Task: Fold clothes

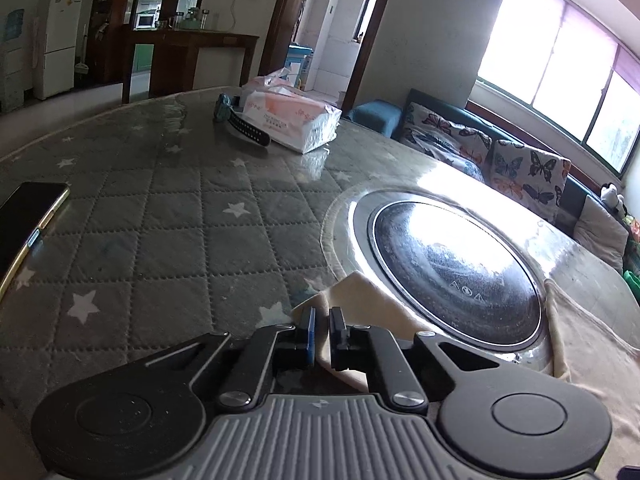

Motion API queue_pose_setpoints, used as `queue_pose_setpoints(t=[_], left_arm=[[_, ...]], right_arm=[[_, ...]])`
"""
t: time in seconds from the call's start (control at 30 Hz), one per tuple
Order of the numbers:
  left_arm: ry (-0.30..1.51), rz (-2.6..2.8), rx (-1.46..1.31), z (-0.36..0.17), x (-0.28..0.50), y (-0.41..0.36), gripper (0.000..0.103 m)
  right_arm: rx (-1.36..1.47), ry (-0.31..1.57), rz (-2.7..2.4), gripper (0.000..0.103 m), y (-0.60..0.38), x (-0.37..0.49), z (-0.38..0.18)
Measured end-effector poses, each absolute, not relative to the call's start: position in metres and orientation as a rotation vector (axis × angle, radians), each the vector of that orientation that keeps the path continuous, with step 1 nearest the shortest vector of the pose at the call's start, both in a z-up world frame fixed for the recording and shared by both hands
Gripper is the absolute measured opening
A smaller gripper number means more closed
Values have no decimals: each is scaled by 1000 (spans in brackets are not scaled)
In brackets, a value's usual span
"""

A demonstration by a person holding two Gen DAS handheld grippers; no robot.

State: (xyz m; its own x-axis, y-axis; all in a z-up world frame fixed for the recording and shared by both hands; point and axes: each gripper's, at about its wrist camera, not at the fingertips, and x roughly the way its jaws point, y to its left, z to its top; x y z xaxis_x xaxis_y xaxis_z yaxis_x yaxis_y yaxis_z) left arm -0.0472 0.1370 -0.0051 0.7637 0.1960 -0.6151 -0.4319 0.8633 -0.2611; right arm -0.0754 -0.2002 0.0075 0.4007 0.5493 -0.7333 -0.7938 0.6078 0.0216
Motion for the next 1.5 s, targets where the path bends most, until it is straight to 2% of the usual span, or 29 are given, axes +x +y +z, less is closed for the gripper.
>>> queue_pose_setpoints(t=[0.17, 0.23, 0.3, 0.37, 0.53, 0.6, 0.7, 0.9, 1.17, 1.3, 1.5], left_arm=[[610, 349, -423, -2, -55, 141, 10], [604, 348, -421, -1, -58, 141, 17], [609, 354, -418, -2, -57, 139, 37], [617, 361, -415, -3, -54, 138, 39], [637, 370, -422, -8, -48, 136, 36], [634, 361, -428, -9, -46, 136, 17], [606, 341, -444, -4, -47, 135, 7], [491, 178, -414, 43, -54, 101, 5], [412, -228, -297, 93, -64, 0, 5], [437, -425, -232, 88, -67, -53, 5], [626, -634, -147, 44, -60, -105, 8]], right_arm=[[-399, 783, 938, 58, -185, -83, -1], [-392, 779, 940, 58, -186, -84, 1], [-384, 773, 938, 58, -188, -84, 4], [-368, 766, 921, 58, -191, -81, 7], [-346, 750, 889, 58, -201, -80, 14], [-335, 747, 876, 58, -206, -80, 16], [-307, 745, 846, 58, -217, -79, 19], [-229, 736, 762, 58, -246, -74, 23], [-120, 709, 633, 58, -293, -66, 29], [-72, 704, 569, 58, -318, -65, 28], [9, 727, 484, 56, -351, -61, 22]])
